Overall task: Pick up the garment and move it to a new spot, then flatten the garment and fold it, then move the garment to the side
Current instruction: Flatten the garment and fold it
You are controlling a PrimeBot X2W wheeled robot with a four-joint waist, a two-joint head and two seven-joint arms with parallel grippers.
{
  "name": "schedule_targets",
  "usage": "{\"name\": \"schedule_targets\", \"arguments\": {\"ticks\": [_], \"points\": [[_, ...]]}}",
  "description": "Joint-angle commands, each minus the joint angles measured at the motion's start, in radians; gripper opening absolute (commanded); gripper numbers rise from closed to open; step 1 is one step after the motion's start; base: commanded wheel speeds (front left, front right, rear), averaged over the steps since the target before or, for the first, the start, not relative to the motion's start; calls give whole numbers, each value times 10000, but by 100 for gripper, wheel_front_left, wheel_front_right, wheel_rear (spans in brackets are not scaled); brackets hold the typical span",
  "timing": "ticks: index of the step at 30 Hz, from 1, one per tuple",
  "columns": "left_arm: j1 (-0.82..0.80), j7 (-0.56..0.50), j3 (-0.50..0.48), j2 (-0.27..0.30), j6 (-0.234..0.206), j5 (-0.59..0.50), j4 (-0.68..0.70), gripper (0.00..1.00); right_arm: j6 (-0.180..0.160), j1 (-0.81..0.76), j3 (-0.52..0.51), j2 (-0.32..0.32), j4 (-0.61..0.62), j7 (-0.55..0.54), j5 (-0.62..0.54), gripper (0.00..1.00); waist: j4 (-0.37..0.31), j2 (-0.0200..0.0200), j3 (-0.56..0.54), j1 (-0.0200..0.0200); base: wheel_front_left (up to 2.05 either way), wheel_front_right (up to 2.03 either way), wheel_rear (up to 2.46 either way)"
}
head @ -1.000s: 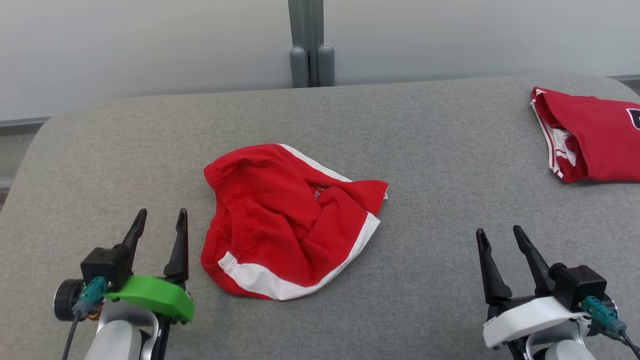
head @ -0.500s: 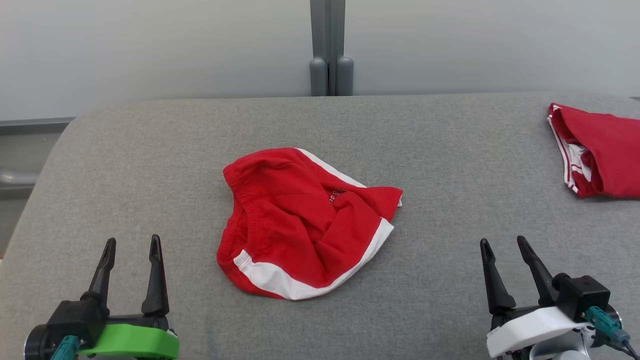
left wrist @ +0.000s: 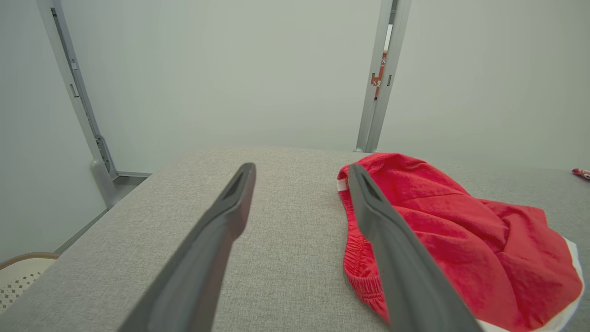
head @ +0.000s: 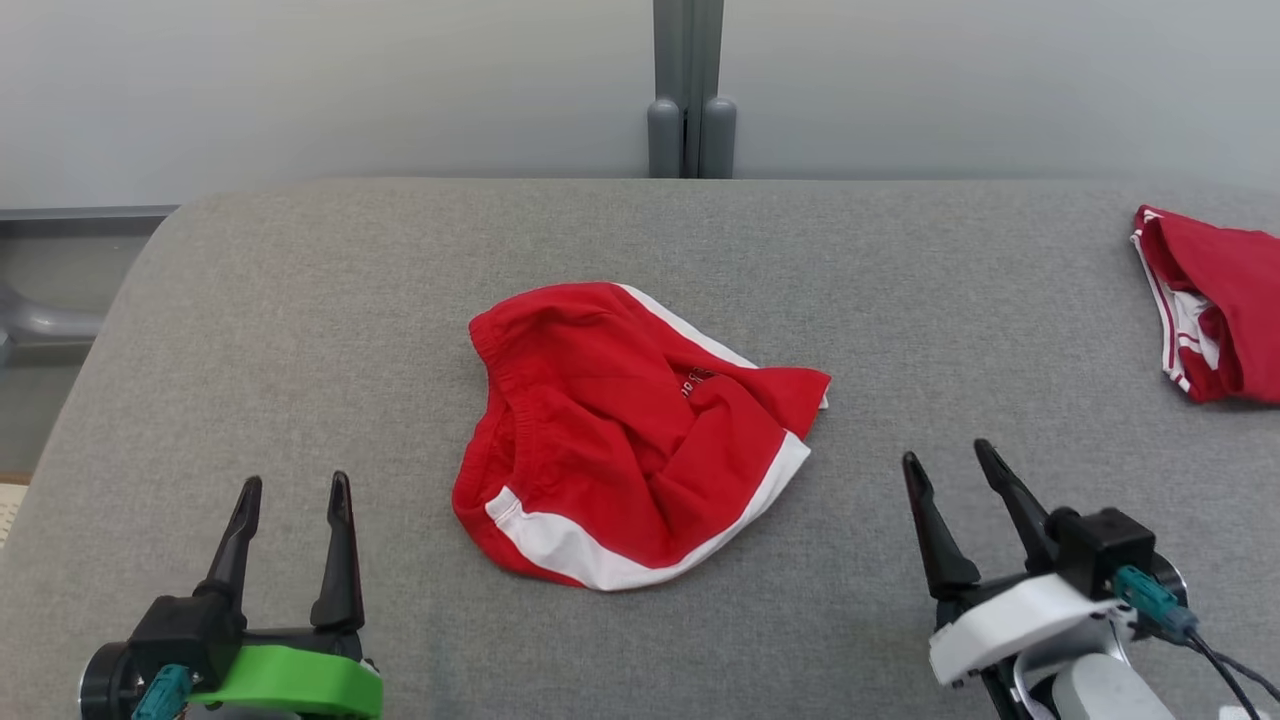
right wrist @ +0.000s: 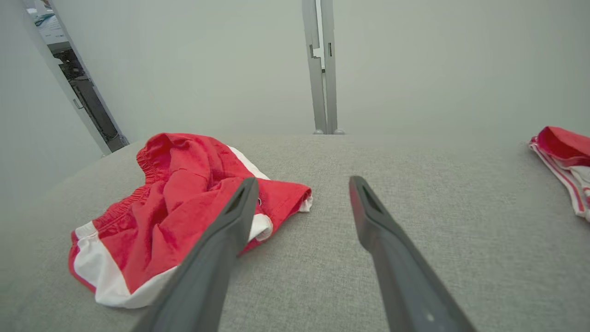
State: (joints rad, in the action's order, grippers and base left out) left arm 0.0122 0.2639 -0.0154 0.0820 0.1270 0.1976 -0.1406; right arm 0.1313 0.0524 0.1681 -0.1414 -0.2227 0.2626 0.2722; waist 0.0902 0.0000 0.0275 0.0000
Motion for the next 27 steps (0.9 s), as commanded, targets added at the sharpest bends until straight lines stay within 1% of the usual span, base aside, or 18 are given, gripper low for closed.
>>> {"name": "schedule_targets", "arguments": {"ticks": [1,6,12,18,21,22,23,24,27], "points": [[-211,-1,61,-39,25,-72,-47,100,-15,393,221,-87,-162,28,51,100,119,0,123,0,0,0,0],[-407,-1,249,-134,44,-81,-152,100,-15,1615,997,-215,-1066,28,75,100,388,0,365,0,0,0,0],[-669,-1,512,-210,45,-46,-295,100,-15,2966,1677,-235,-2792,28,163,100,857,0,722,0,0,0,0],[-921,-1,799,-250,46,57,-432,100,-15,3726,2186,-130,-4697,28,480,100,1318,0,1048,0,0,0,0],[-997,-1,876,-268,46,90,-485,100,-15,3838,2334,-37,-5336,28,684,100,1462,0,1146,0,0,0,0],[-1027,-1,901,-277,46,102,-501,100,-15,3871,2386,0,-5513,28,764,80,1497,0,1176,0,0,0,0],[-1047,-1,906,-281,47,108,-513,100,-15,3879,2453,49,-5658,28,852,46,1514,0,1190,0,0,0,0],[-1061,-1,910,-284,47,116,-532,100,-15,3880,2548,94,-5833,28,957,0,1532,0,1208,0,0,0,0],[-1057,-1,908,-293,47,117,-595,100,-15,3991,2676,98,-6009,28,1208,0,1509,0,1205,0,0,0,0]]}}
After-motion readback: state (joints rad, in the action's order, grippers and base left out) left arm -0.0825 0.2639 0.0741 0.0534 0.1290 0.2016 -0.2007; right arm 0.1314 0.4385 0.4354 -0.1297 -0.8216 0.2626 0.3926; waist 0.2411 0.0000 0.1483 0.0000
